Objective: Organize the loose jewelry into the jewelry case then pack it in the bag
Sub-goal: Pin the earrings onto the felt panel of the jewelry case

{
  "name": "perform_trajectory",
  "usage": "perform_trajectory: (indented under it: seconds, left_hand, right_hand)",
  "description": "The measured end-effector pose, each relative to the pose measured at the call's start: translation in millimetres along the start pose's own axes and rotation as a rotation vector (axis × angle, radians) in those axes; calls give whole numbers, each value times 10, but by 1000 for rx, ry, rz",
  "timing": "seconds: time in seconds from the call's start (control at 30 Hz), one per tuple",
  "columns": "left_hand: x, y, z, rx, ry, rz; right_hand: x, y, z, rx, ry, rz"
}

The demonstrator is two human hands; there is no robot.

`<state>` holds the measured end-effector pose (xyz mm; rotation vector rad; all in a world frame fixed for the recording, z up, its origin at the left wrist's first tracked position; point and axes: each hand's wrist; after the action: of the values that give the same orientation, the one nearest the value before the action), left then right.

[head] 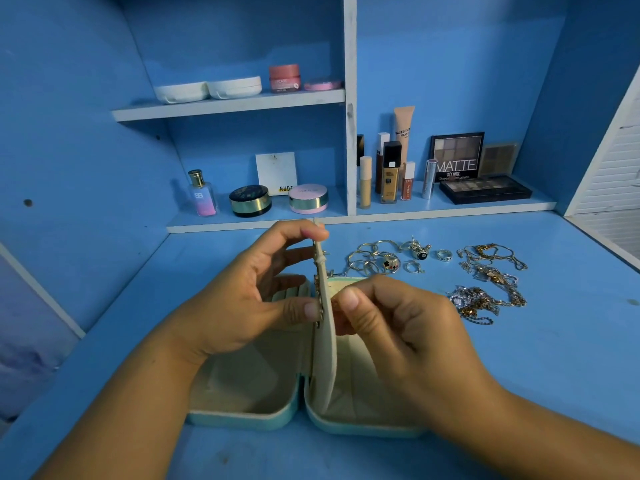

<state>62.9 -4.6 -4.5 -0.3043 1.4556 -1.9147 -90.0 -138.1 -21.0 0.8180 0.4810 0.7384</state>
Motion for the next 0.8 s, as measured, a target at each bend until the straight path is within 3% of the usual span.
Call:
perform_trajectory:
  seconds: [0.1, 0.17, 0.27, 0.4, 0.8]
  left_hand:
    - [-9, -9, 3, -22, 0, -15]
    - [-11, -11, 6, -20, 4, -20]
    - [-12, -6, 0, -13, 1, -17]
    - [-8, -2, 1, -12, -1, -14]
    - [23, -12, -4, 2, -17, 25]
  right_hand:
    - [-22, 3, -11, 117, 44, 194]
    - [-23, 1, -16, 96, 47, 216]
    - [1, -27, -6, -36, 16, 100]
    - [22, -72, 5, -76, -17, 53]
    - [-74, 59, 85, -364, 52, -331]
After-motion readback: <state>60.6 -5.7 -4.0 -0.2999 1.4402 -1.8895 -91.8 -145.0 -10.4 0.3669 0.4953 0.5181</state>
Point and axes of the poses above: each hand's wrist, its own z-axis towards the middle knuckle, its own x-axis out of the palm, y = z × x, and after that the axes turned 14 degrees about -y, right-handed
